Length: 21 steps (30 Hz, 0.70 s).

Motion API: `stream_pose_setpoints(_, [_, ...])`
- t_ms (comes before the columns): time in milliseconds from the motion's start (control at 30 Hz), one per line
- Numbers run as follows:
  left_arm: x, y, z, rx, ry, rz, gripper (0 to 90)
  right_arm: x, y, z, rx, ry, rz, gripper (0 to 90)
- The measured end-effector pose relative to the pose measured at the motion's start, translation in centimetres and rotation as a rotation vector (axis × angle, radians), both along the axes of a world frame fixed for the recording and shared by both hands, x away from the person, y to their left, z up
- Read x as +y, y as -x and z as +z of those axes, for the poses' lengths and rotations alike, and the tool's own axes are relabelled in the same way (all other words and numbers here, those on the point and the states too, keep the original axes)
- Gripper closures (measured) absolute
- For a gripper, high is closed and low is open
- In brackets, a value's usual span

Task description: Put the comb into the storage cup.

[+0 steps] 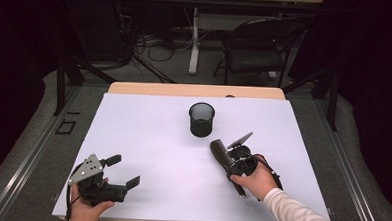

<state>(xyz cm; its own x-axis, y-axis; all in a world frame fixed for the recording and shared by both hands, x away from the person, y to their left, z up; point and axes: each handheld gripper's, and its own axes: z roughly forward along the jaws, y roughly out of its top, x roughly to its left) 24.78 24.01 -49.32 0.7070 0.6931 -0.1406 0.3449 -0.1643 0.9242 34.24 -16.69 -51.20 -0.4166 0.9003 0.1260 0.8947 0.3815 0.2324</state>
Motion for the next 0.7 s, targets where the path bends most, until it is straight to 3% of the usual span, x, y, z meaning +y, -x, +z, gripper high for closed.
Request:
stream_pose_setpoints(133, [0.0, 0.0, 0.0, 0.0, -0.001, 0.001, 1.4, -0.1, 0.1, 0.3, -0.008, -0.006, 0.008, 72.8])
stream_pose_setpoints(167, [0.0, 0.0, 0.0, 0.001, -0.003, 0.002, 1.6, -0.1, 0.2, 0.1, -0.038, -0.038, 0.004, 72.8])
stream_pose_setpoints(233, [0.0, 0.0, 0.0, 0.001, -0.003, 0.003, 1.7, -0.1, 0.2, 0.5, -0.014, -0.015, 0.013, 72.8])
stream_pose_setpoints(300, [0.0, 0.0, 0.0, 0.001, -0.003, 0.003, 1.7, -0.1, 0.3, 0.0, -0.084, -0.081, -0.006, 72.8])
stream_pose_setpoints(367, [0.0, 0.0, 0.0, 0.001, -0.004, 0.004, 1.8, -0.2, 0.3, 0.8, -0.031, -0.023, 0.017, 72.8])
stream_pose_setpoints(433, [0.0, 0.0, 0.0, 0.001, -0.005, 0.004, 1.9, -0.1, 0.4, 1.1, -0.025, -0.015, 0.022, 72.8])
stream_pose_setpoints(467, [0.0, 0.0, 0.0, 0.001, -0.005, 0.004, 1.9, -0.1, 0.5, 0.7, -0.083, -0.073, 0.004, 72.9])
stream_pose_setpoints(500, [0.0, 0.0, 0.0, 0.001, -0.005, 0.005, 1.9, -0.1, 0.5, 0.6, -0.108, -0.088, 0.007, 72.8])
stream_pose_setpoints(533, [0.0, 0.0, 0.0, 0.001, -0.005, 0.005, 1.9, -0.2, 0.2, 2.2, 0.038, 0.057, 0.051, 72.8])
stream_pose_setpoints(567, [0.0, 0.0, 0.0, 0.001, -0.005, 0.005, 2.0, -0.2, 0.2, 2.4, 0.037, 0.059, 0.057, 72.8])
stream_pose_setpoints(633, [0.0, 0.0, 0.0, 0.001, -0.004, 0.005, 2.0, -0.2, 0.5, 1.5, -0.09, -0.057, 0.022, 72.8])
stream_pose_setpoints(700, [0.0, 0.0, 0.0, 0.001, -0.005, 0.005, 2.0, -0.2, 0.5, 1.7, -0.097, -0.055, 0.027, 72.8])
